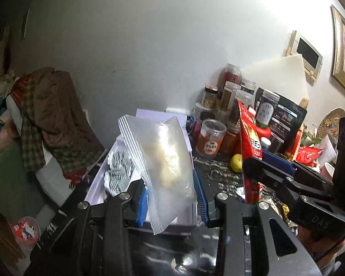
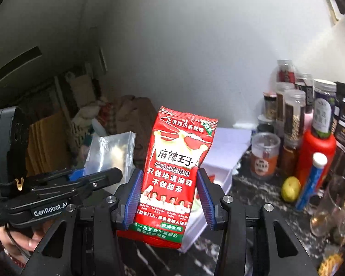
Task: Organize soft objects
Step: 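Carry the zip bag and red snack bag with both grippers into the white box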
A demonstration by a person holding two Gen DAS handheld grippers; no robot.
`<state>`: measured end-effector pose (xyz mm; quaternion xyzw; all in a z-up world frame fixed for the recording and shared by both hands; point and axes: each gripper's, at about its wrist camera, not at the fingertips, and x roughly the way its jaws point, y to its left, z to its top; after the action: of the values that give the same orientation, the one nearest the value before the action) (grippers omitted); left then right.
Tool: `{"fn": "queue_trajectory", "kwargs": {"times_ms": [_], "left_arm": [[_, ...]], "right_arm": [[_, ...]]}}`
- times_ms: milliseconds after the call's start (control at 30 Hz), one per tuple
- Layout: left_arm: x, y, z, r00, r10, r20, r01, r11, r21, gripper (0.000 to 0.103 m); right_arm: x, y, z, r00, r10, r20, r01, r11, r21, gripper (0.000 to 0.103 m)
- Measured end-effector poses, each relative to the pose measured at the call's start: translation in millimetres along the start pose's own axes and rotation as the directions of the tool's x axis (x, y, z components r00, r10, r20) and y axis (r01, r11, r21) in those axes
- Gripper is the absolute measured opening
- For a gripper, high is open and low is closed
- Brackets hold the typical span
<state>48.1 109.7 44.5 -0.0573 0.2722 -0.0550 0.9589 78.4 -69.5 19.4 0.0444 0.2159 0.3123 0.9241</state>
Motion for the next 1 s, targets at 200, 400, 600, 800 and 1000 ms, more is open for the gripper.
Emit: {"fn": "queue_trajectory", "kwargs": {"times_ms": [200,400,600,800,1000], "left_arm": [[22,8,17,1.000,0.007,0.010,-0.007,1.000,0.019,0.035],[45,24,34,0.999,0.038,0.010,-0.038,0.999,0.029,0.035],[75,34,42,0.998,0.050,-0.023,-0.050,0.999,0.014,0.035],[105,36,39,0.995,0.068,-0.071,-0.068,0.998,0.008,0.035],[141,44,26,0.984,0.092,-0.153,-0.092,0.996,0.003,0.035]], "right_arm": [[26,-6,14,1.000,0.007,0.016,-0.007,1.000,0.003,0.047],[51,-15,30,1.000,0.002,0.032,-0.002,1.000,-0.021,0.047],[77,-26,40,0.999,0.019,0.032,-0.018,0.999,-0.033,0.047],[104,-36,41,0.999,0.040,0.013,-0.039,0.997,-0.061,0.047],[125,-42,31,0.998,0.056,-0.041,-0.059,0.996,-0.070,0.047]]}}
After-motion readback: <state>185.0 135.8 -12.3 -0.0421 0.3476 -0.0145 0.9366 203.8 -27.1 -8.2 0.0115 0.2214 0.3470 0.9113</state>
